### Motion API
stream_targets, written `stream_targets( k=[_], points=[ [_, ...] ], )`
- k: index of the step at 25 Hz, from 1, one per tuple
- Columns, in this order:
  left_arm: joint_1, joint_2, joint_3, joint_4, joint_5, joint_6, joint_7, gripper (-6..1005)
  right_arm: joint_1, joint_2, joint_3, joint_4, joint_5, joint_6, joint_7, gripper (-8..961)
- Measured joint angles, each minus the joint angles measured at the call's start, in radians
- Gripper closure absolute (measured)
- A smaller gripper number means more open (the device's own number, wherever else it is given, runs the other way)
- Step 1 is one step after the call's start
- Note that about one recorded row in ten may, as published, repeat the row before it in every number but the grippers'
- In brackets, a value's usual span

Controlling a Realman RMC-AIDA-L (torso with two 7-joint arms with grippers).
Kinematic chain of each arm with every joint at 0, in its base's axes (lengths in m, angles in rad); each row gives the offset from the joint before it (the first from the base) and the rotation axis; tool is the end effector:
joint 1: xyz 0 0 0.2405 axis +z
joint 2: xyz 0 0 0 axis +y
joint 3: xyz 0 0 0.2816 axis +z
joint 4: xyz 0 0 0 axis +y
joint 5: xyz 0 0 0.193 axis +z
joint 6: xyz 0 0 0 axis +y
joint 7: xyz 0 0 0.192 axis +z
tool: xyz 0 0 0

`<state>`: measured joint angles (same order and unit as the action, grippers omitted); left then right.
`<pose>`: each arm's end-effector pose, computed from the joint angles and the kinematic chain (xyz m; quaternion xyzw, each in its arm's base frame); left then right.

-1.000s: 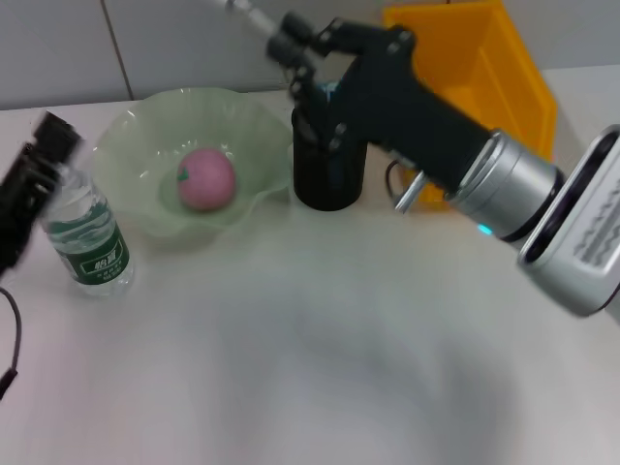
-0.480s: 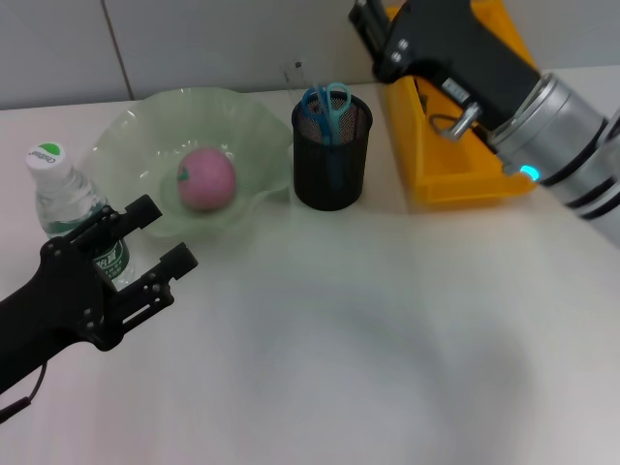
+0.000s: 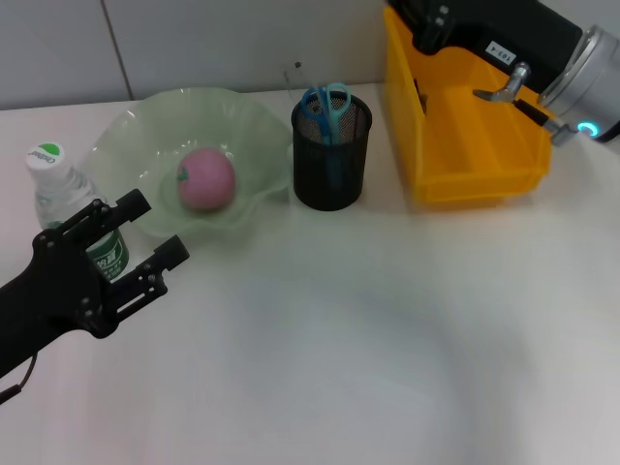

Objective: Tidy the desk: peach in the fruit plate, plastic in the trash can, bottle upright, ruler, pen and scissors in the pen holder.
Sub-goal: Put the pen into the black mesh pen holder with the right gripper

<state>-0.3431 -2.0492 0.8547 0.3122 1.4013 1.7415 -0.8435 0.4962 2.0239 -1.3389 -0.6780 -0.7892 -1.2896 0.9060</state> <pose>-0.2551 0.2849 -0.0334 -0.8532 -0.1323 -0.4497 0.2289 0.1506 0.3987 0.0072 -0.8241 0.0340 0.4725 0.3106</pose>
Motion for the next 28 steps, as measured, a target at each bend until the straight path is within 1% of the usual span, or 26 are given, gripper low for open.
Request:
stream_targets(
  k=[2, 3, 4, 5, 7, 8, 9, 11, 12, 13, 14, 15, 17, 18, 19, 22, 23, 24, 25, 27, 28],
  points=[
    [0.000, 0.001, 0.002, 0.007, 0.010, -0.011, 0.000, 278, -0.009, -0.001, 0.056, -0.076, -0.125, 0.016, 0.118, 820],
    [0.000, 0.003, -0.001, 0.012, 0.030, -0.023, 0.000, 277, -0.012, -0.003, 0.123, -0.160, -0.274, 0.027, 0.273, 820],
    [0.000, 0.003, -0.001, 0.012, 0.030, -0.023, 0.000, 276, -0.012, -0.003, 0.123, -0.160, -0.274, 0.027, 0.273, 820],
    [0.000, 0.005, -0.002, 0.012, 0.040, -0.030, 0.000, 276, -0.011, -0.004, 0.161, -0.209, -0.367, 0.027, 0.368, 820],
    [-0.001, 0.010, 0.000, 0.012, 0.060, -0.046, 0.000, 275, -0.006, -0.006, 0.216, -0.289, -0.502, 0.025, 0.539, 820],
    [-0.001, 0.010, 0.000, 0.012, 0.060, -0.046, 0.000, 275, -0.004, -0.009, 0.258, -0.376, -0.631, 0.016, 0.704, 821],
    [0.000, 0.011, 0.000, 0.012, 0.069, -0.052, -0.001, 274, -0.004, -0.009, 0.258, -0.376, -0.631, 0.016, 0.704, 821],
    [0.000, 0.013, 0.001, 0.013, 0.101, -0.081, -0.004, 273, 0.000, -0.013, 0.290, -0.475, -0.764, 0.000, 0.862, 821],
    [0.002, 0.013, 0.002, 0.013, 0.107, -0.089, -0.005, 272, 0.003, -0.016, 0.306, -0.521, -0.833, -0.010, 0.943, 821],
    [0.003, 0.013, 0.003, 0.013, 0.113, -0.097, -0.005, 272, 0.022, -0.026, 0.343, -0.604, -0.965, -0.058, 1.099, 821],
    [0.004, 0.012, 0.003, 0.013, 0.123, -0.105, -0.004, 272, 0.022, -0.026, 0.343, -0.604, -0.965, -0.058, 1.099, 821],
    [0.004, 0.011, 0.004, 0.013, 0.129, -0.110, -0.005, 271, 0.034, -0.031, 0.359, -0.630, -1.018, -0.086, 1.161, 821],
    [0.002, 0.010, 0.004, 0.013, 0.156, -0.129, -0.007, 270, 0.068, -0.045, 0.396, -0.666, -1.114, -0.158, 1.277, 820],
    [-0.001, 0.008, 0.005, 0.013, 0.180, -0.147, -0.010, 269, 0.107, -0.061, 0.428, -0.683, -1.194, -0.226, 1.376, 820],
    [-0.001, 0.008, 0.005, 0.013, 0.180, -0.147, -0.010, 269, 0.107, -0.061, 0.428, -0.683, -1.194, -0.226, 1.376, 820],
    [-0.002, 0.005, 0.005, 0.013, 0.196, -0.167, -0.011, 268, 0.159, -0.079, 0.464, -0.696, -1.302, -0.304, 1.475, 820],
    [-0.002, 0.004, 0.005, 0.013, 0.198, -0.170, -0.010, 267, 0.190, -0.089, 0.475, -0.701, -1.361, -0.349, 1.517, 821],
    [-0.002, 0.004, 0.005, 0.013, 0.198, -0.170, -0.010, 266, 0.190, -0.089, 0.475, -0.701, -1.361, -0.349, 1.517, 821],
    [-0.002, 0.004, 0.004, 0.013, 0.198, -0.170, -0.009, 266, 0.207, -0.095, 0.479, -0.703, -1.391, -0.373, 1.537, 821],
    [-0.002, 0.004, 0.003, 0.013, 0.199, -0.172, -0.006, 265, 0.245, -0.107, 0.490, -0.702, -1.454, -0.418, 1.569, 820],
    [-0.001, 0.003, 0.004, 0.013, 0.199, -0.177, -0.004, 265, 0.280, -0.114, 0.503, -0.691, -1.505, -0.454, 1.587, 820]
  ],
)
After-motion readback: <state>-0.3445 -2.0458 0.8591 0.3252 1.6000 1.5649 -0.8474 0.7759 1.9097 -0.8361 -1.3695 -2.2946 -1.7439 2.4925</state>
